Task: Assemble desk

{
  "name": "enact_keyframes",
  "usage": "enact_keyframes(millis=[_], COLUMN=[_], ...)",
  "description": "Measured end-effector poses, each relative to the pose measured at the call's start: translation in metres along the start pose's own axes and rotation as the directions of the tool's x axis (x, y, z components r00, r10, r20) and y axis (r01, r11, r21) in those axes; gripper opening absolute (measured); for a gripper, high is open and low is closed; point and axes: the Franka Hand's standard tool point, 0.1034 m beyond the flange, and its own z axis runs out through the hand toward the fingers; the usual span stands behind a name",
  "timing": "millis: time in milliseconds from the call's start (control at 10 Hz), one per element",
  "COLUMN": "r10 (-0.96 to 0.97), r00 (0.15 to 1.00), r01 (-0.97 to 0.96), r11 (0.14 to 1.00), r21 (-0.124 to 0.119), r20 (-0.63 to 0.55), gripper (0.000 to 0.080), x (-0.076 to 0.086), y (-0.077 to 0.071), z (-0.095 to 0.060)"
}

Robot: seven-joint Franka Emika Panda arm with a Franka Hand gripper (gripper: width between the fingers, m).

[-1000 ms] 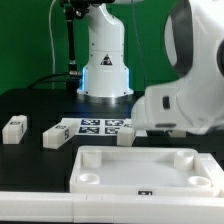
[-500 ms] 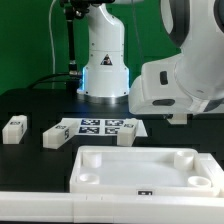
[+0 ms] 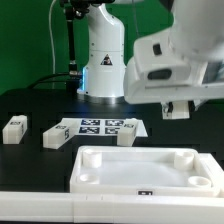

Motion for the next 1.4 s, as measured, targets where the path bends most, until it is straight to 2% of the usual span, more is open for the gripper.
enact_keyframes(millis=[100, 200, 300, 500, 600, 800, 900, 1000, 1300, 1400], r10=[-0.004, -0.003, -0.001, -0.001, -0.003, -0.011, -0.021, -0.031, -0.031, -0.044], r00=[0.998, 0.987, 0.975, 0.934, 0.920, 0.868, 0.817, 0.761, 0.642, 0.583], r01=[0.004, 0.003, 0.001, 0.002, 0.003, 0.012, 0.022, 0.031, 0.032, 0.039], r11=[1.000, 1.000, 1.000, 1.000, 1.000, 1.000, 1.000, 0.999, 0.999, 0.999], r21=[0.000, 0.001, 0.001, 0.001, -0.001, 0.000, -0.004, -0.012, -0.014, -0.026], r20=[-0.057, -0.161, -0.221, -0.358, -0.391, -0.496, -0.577, -0.648, -0.766, -0.811], gripper=[0.0290, 0.0290, 0.0290, 0.0290, 0.0290, 0.0290, 0.0290, 0.0290, 0.0290, 0.0290], x=[0.004, 0.012, 0.010, 0.016, 0.014, 0.015, 0.022, 0.029, 0.034, 0.038], y=[-0.003, -0.003, -0.002, -0.002, -0.002, -0.003, -0.006, -0.010, -0.009, -0.008], z=[-0.011, -0.012, -0.010, -0.014, -0.017, -0.055, -0.079, -0.093, -0.089, -0.091])
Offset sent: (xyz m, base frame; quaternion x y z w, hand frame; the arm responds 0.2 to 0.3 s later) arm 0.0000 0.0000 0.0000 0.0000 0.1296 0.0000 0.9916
